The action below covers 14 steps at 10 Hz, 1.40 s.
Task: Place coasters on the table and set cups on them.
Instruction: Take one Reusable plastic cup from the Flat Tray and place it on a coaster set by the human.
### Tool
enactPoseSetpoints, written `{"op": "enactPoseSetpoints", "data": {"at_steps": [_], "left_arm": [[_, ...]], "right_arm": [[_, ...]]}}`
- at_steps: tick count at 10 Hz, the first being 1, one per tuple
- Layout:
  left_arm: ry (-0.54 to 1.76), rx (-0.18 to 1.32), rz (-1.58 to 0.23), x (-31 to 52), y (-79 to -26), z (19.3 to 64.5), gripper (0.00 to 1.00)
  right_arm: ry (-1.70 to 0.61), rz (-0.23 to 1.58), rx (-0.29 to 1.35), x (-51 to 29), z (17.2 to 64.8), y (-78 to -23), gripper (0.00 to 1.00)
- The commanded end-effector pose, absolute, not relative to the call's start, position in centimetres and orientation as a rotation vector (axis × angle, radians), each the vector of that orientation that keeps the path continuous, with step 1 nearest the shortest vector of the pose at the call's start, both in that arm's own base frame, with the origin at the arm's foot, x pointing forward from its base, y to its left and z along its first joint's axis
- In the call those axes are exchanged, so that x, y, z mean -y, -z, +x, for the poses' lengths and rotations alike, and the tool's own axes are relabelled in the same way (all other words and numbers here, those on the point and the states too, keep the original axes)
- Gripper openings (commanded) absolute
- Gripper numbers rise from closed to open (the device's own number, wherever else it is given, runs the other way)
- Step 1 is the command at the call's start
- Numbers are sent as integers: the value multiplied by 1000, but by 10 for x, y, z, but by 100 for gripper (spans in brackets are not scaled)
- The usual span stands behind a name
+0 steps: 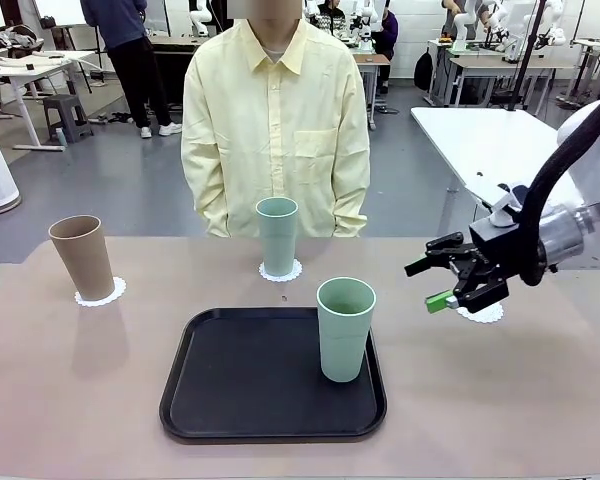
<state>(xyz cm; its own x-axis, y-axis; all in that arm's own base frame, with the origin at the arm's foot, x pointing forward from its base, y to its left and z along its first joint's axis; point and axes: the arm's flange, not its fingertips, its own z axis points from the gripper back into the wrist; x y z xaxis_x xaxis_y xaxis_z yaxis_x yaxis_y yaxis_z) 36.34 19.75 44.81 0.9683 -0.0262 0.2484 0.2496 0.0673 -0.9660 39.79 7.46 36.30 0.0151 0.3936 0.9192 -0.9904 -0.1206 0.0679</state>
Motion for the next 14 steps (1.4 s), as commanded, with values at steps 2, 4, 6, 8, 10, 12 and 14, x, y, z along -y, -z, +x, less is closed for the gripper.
{"op": "enactPoseSetpoints", "data": {"at_steps": [2, 4, 6, 8, 10, 12, 14], "left_arm": [[207, 190, -1495, -199, -449, 362, 100], [207, 190, -1495, -199, -449, 362, 100], [207, 190, -1495, -199, -449, 362, 100], [207, 190, -1495, -199, -449, 362, 100], [207, 190, -1495, -199, -449, 362, 100], [207, 190, -1495, -199, -449, 362, 100], [207, 190, -1495, -199, -449, 362, 100]], "right_arm": [[-1485, 1024, 891, -89, 411, -338, 100], [-1460, 983, 856, -95, 409, -341, 100], [-1481, 1034, 860, -90, 404, -340, 100], [-1486, 1022, 853, -91, 406, -338, 100], [-1458, 1020, 876, -98, 409, -326, 100], [-1464, 1031, 845, -110, 406, -313, 100], [-1498, 1025, 828, -123, 404, -301, 100]]}}
